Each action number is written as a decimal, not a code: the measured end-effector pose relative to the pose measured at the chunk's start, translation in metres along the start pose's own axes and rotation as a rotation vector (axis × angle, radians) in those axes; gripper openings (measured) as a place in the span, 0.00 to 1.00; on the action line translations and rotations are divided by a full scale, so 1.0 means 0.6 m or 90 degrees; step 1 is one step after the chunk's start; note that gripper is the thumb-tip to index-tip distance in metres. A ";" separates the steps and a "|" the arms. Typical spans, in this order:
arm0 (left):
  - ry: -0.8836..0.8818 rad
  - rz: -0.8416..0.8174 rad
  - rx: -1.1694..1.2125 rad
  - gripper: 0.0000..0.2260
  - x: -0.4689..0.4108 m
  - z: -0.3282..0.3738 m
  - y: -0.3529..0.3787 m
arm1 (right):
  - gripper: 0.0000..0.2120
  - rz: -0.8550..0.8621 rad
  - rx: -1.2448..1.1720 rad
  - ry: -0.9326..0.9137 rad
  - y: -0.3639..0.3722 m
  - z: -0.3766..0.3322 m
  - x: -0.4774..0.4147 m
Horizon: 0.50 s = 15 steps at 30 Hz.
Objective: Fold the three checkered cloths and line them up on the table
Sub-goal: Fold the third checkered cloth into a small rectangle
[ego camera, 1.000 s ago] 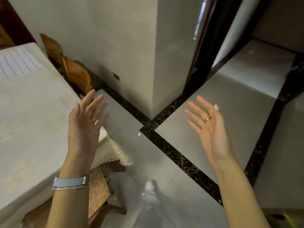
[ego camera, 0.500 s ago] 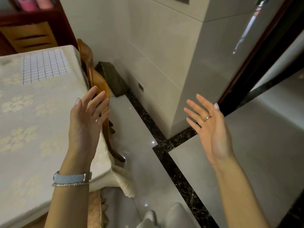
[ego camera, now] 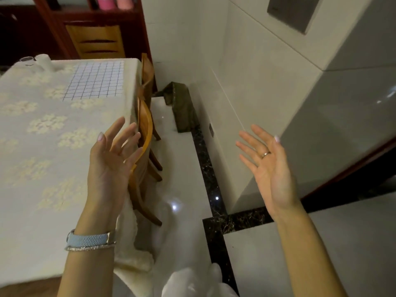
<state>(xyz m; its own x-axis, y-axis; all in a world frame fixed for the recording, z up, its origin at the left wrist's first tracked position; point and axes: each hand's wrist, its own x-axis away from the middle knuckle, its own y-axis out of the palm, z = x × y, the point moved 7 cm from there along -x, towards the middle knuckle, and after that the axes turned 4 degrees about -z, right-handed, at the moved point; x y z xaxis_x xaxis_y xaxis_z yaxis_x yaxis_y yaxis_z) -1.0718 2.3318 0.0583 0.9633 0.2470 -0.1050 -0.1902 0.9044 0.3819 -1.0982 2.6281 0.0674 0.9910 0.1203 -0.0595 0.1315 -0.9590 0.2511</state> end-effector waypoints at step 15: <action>0.032 0.152 -0.011 0.23 -0.245 -0.034 -0.059 | 0.25 -0.142 0.010 0.067 0.062 0.057 -0.363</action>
<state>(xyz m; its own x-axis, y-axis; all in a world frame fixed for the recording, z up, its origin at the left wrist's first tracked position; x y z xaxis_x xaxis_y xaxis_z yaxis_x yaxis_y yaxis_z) -1.2106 2.2705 0.0417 0.8801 0.4710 -0.0598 -0.4147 0.8240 0.3861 -1.3099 2.5574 0.0568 0.9350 0.3545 -0.0113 0.3476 -0.9095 0.2280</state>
